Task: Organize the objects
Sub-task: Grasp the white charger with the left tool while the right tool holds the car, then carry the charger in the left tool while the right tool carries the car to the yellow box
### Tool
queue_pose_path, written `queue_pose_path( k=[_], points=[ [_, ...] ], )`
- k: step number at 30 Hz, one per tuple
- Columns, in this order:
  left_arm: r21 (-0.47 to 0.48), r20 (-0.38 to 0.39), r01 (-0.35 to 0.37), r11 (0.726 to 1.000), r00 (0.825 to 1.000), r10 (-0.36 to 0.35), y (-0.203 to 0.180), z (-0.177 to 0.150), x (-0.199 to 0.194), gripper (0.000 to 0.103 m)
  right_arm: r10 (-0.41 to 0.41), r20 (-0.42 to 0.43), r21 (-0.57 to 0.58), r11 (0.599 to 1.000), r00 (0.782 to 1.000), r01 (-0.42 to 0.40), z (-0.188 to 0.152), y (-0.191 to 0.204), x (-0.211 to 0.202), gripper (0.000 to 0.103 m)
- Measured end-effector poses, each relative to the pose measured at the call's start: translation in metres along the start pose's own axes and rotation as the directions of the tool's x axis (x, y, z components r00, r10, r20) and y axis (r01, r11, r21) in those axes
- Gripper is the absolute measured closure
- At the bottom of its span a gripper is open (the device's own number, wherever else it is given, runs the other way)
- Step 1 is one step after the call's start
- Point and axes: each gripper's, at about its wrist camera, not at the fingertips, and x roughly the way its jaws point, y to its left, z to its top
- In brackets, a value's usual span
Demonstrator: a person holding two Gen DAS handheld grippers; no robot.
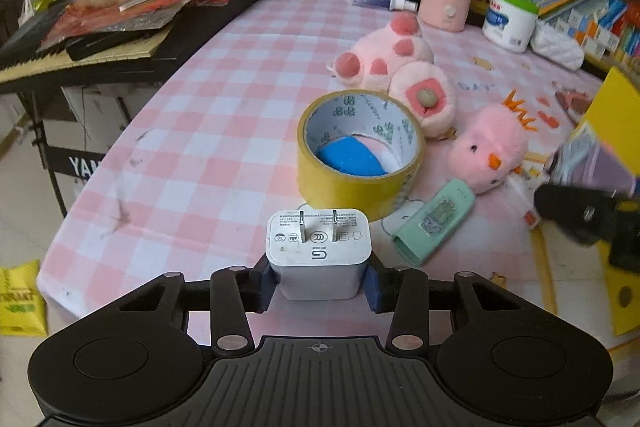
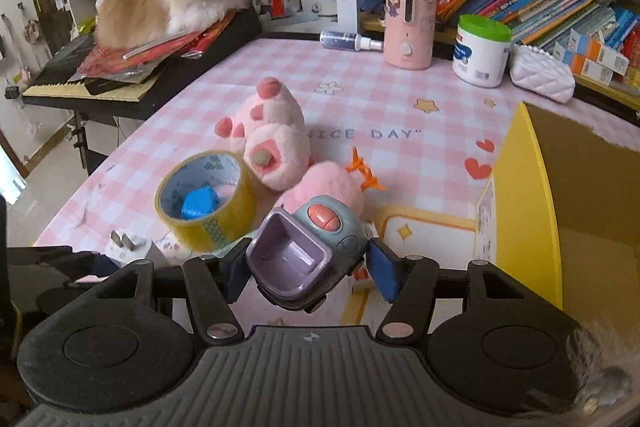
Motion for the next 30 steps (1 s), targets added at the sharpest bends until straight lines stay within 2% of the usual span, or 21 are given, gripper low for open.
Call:
queue_pose_path(
  k=[6,11,17,22,30],
  points=[
    [-0.022,0.064,0.06,0.998,0.996,-0.058,0.006,-0.005,-0.032,0.062,-0.024,-0.01,0.017,1.0,1.0,0.025,-0.013,0.006,-0.013,0.045],
    [0.005,0.106,0.097,0.995,0.99,-0.097,0.009,-0.018,-0.059,0.062,-0.031,-0.002,0.023,0.999,1.0,0.031,-0.029,0.017,-0.031,0.045],
    [0.054,0.101,0.142,0.988,0.984,-0.147,0.011,-0.042,-0.083,0.062,-0.101,-0.019,0.04,0.994,0.995,0.102,-0.053,0.028,-0.054,0.045],
    [0.118,0.095,0.175,0.977,0.978,-0.186,0.003,-0.061,-0.103,0.062,-0.135,-0.046,0.114,0.984,0.99,0.139,-0.081,0.027,-0.074,0.045],
    [0.216,0.07,0.25,0.944,0.96,-0.271,-0.016,-0.088,-0.123,0.061,-0.191,-0.021,0.196,0.962,0.981,0.191,-0.123,0.029,-0.118,0.045]
  ],
)
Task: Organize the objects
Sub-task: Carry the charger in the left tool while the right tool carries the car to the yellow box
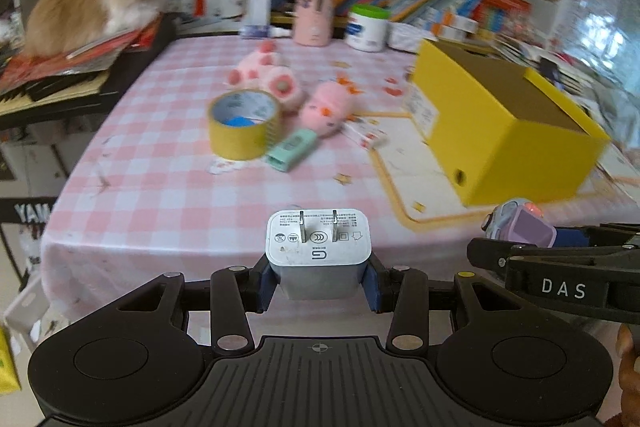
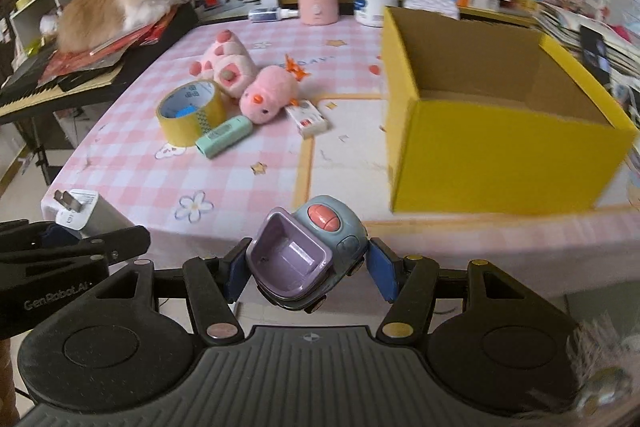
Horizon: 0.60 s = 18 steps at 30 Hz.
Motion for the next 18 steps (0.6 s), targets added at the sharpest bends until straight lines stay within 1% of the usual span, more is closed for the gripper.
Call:
queue_pose_path(
  k=[6,10,18],
  points=[
    [0.1,-0.01,0.084,0.991,0.996,-0.083,-0.03,-0.008,-0.008,0.061,-0.068,0.001,0.111,0.992,0.998,0.067,-0.03,-0.023,-0.027,0.045],
    [0.156,-0.009,0.123,0.98,0.992,-0.123,-0.046,-0.008,-0.012,0.061,-0.108,0.005,0.176,0.979,0.994,0.105,-0.041,-0.036,-0.042,0.045],
    [0.23,-0.027,0.199,0.953,0.98,-0.198,-0.075,-0.01,-0.009,0.061,-0.18,0.014,0.245,0.954,0.984,0.171,-0.057,-0.058,-0.063,0.045]
  ],
)
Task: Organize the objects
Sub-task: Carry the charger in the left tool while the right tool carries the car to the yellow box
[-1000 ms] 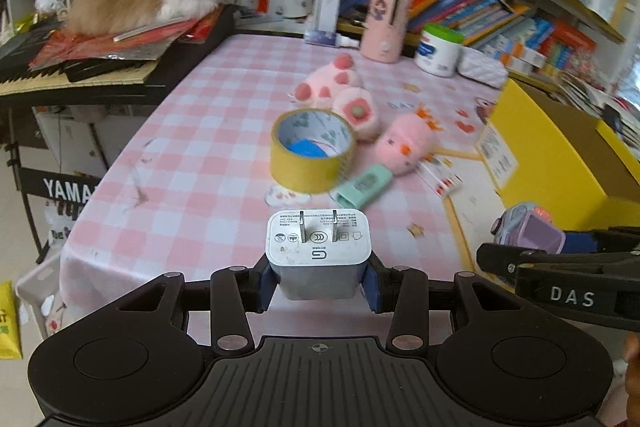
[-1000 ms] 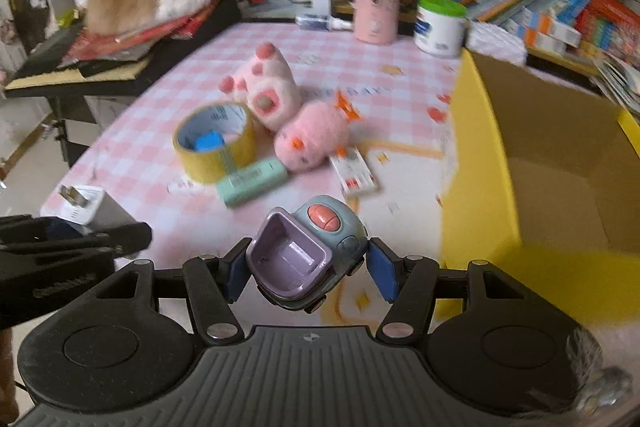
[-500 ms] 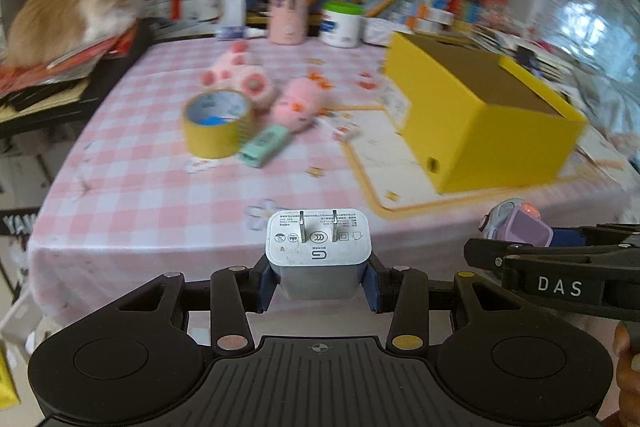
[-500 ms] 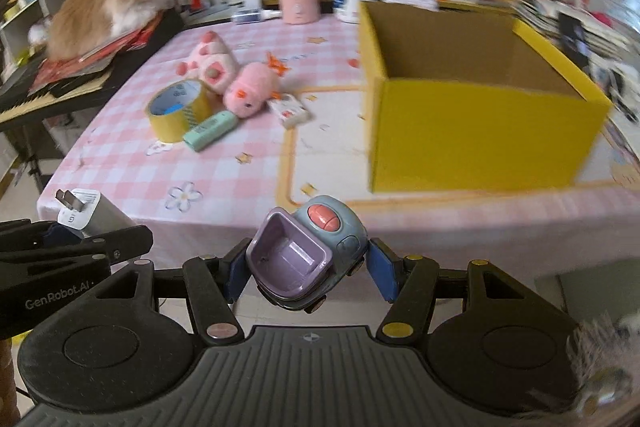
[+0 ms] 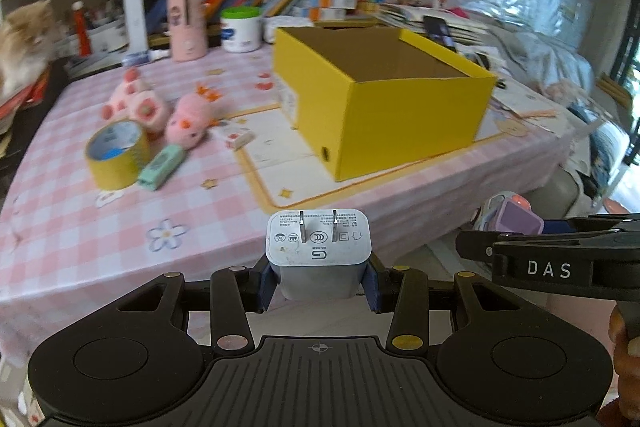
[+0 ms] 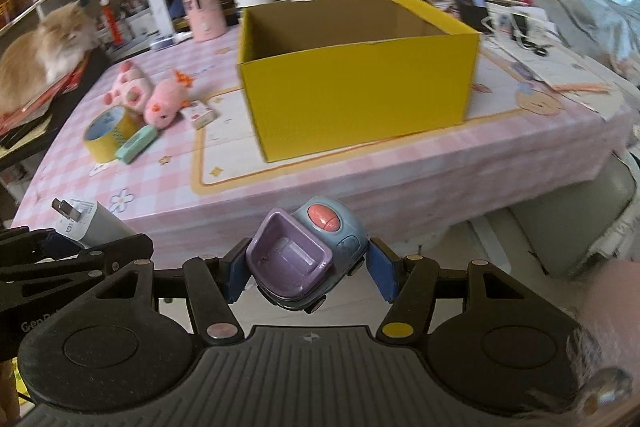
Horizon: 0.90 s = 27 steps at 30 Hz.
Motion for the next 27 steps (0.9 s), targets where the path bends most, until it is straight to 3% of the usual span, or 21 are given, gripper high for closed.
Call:
queue_pose_path(
  k=[11,27],
  points=[
    [0.062,0.006,0.082,0.995,0.997,-0.083,-0.029,0.012,0.015,0.061,-0.076,-0.002,0.067,0.995,0.997,0.076,0.0,-0.034,-0.006,0.045],
    [0.098,0.027,0.104,0.99,0.994,-0.107,-0.041,0.032,0.029,0.062,-0.09,0.002,0.081,0.993,0.996,0.09,0.022,-0.051,0.006,0.045]
  ],
)
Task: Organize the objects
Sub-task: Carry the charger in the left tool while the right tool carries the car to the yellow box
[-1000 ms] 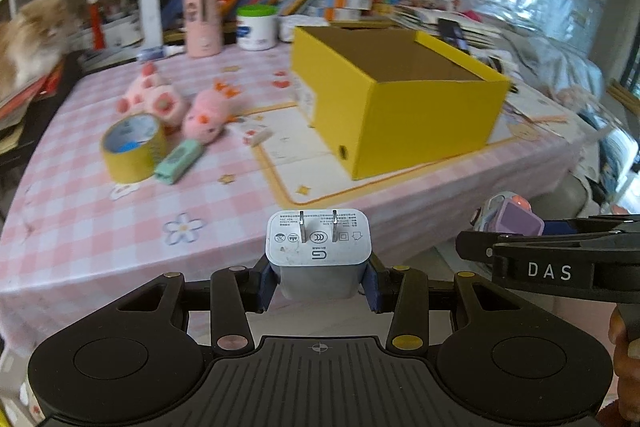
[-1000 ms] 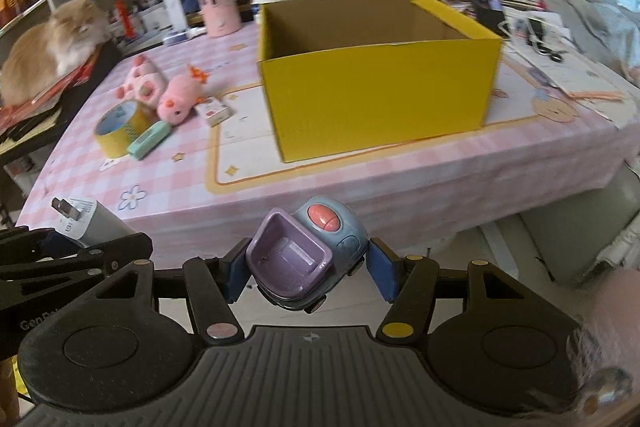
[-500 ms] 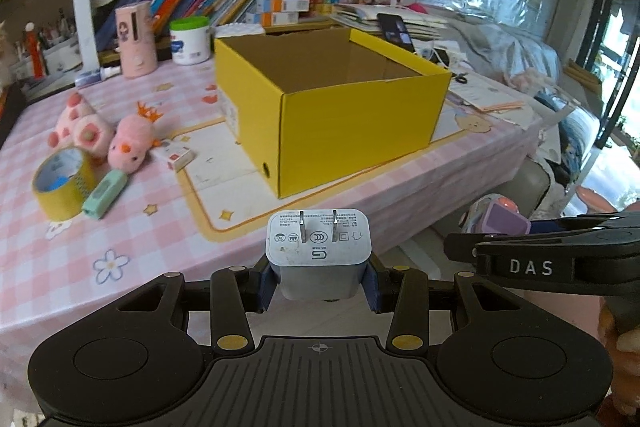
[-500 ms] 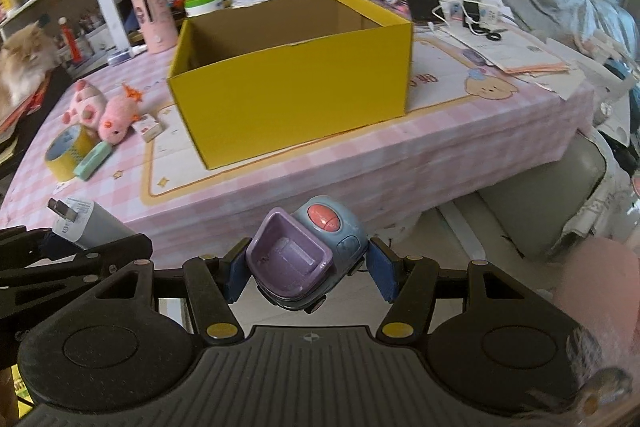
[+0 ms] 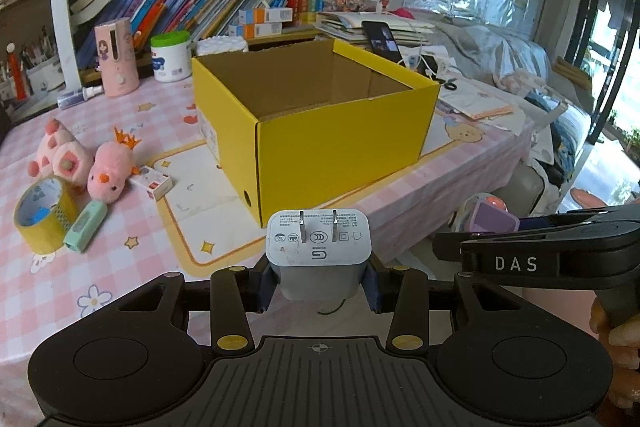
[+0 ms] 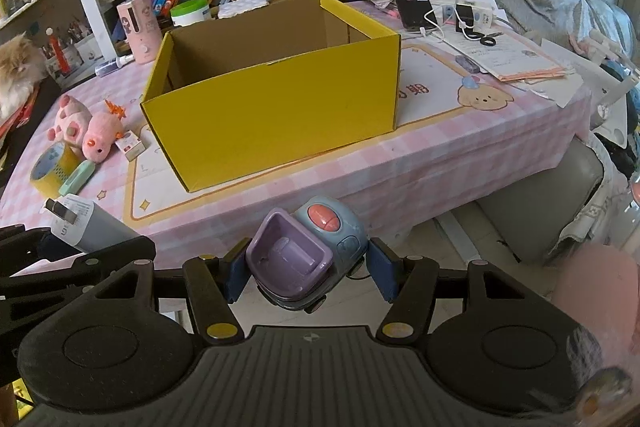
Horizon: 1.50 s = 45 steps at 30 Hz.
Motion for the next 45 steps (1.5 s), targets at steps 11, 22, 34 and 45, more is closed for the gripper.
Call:
queue_pose_path(
  k=[11,22,34,45],
  points=[
    [-0.005,-0.003,0.004,1.0,1.0,-0.004,-0.001,0.004,0.006,0.061,0.0,-0.008,-0.003,1.0,1.0,0.0,0.005,-0.003,0.006,0.045],
    [0.009,0.008,0.018,1.0,1.0,-0.018,-0.009,0.012,0.013,0.062,-0.005,-0.01,-0.004,1.0,1.0,0.004,0.012,-0.011,0.012,0.045],
    [-0.003,0.052,0.02,1.0,0.998,-0.02,-0.01,0.029,0.02,0.062,0.01,0.009,-0.016,1.0,1.0,-0.01,0.031,-0.018,0.013,0.045],
    [0.035,0.11,0.02,0.999,0.994,-0.024,-0.018,0.05,0.025,0.062,0.026,0.026,-0.011,1.0,0.999,-0.026,0.058,-0.024,0.017,0.045]
  ],
)
